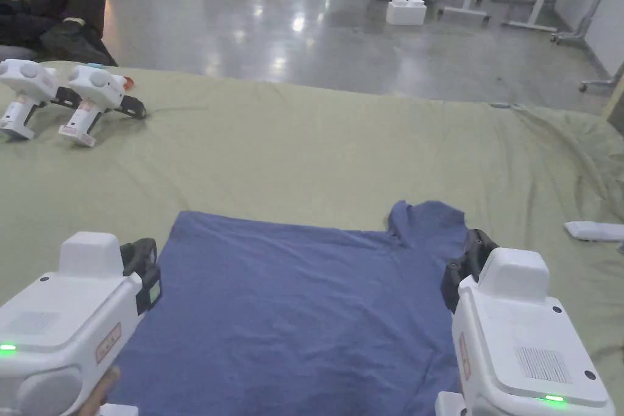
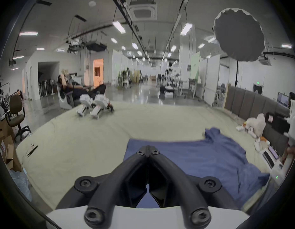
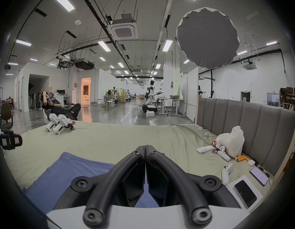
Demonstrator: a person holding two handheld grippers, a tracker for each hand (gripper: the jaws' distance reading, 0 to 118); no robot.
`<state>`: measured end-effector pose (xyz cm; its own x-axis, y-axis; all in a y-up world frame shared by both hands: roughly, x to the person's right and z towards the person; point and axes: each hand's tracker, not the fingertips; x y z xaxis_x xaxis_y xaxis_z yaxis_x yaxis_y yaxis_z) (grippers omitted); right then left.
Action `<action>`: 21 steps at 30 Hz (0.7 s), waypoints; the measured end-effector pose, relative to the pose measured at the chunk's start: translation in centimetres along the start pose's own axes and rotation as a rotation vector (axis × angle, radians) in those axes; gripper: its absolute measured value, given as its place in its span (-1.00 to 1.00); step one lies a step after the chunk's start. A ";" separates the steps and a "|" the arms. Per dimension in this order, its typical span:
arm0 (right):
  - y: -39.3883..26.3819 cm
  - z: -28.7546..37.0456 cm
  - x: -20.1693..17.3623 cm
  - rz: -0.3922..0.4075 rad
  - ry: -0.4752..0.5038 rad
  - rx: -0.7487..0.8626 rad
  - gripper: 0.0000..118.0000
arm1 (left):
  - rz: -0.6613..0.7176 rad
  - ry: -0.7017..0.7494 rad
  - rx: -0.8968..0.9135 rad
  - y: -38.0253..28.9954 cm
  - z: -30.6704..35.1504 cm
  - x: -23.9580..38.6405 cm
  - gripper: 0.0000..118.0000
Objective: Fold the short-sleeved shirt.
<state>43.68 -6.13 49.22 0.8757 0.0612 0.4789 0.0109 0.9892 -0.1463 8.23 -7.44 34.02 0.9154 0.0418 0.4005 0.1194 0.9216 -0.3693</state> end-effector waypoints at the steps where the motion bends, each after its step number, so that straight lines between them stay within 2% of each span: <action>1: -0.3 -0.1 -0.1 0.003 0.006 -0.009 -1.00 | -0.011 -0.009 -0.049 -0.6 0.2 -0.9 -1.00; 5: -1.3 -0.6 -0.6 0.021 0.030 -0.050 -1.00 | -0.016 -0.021 -0.270 -3.7 0.6 -5.0 -1.00; 9: -2.4 -1.1 -1.1 0.026 0.050 -0.098 -1.00 | 0.038 0.010 -0.416 -6.4 0.9 -7.6 -1.00; 11: -2.9 -1.3 -1.3 0.026 0.054 -0.119 -1.00 | 0.066 0.042 -0.477 -6.9 1.2 -7.6 -0.85; 12: -3.1 -1.4 -1.4 0.027 0.057 -0.133 -1.00 | 0.083 0.045 -0.502 -7.4 1.0 -7.9 -0.71; 15: -3.7 -1.5 -1.6 0.035 0.059 -0.158 -1.00 | 0.140 0.044 -0.605 -8.4 -0.1 -7.8 -0.02; 16: -3.8 -1.6 -1.6 0.037 0.061 -0.161 -1.00 | 0.154 0.057 -0.637 -8.8 -0.6 -7.8 0.11; 19: -4.1 -1.5 -1.3 0.043 0.060 -0.174 -1.00 | 0.122 0.103 -0.699 -10.0 -1.8 -7.0 0.08; 20: -4.1 -1.6 -1.2 0.043 0.059 -0.179 -1.00 | 0.104 0.110 -0.735 -10.4 -2.3 -6.6 0.02; 21: -4.3 -1.5 -0.9 0.042 0.059 -0.187 -1.00 | 0.101 0.106 -0.713 -10.5 -2.4 -6.1 0.00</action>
<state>43.57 -10.63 48.10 0.9041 0.0880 0.4182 0.0588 0.9437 -0.3257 2.35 -18.28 33.49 0.9632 0.0420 0.2656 0.2211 0.4383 -0.8712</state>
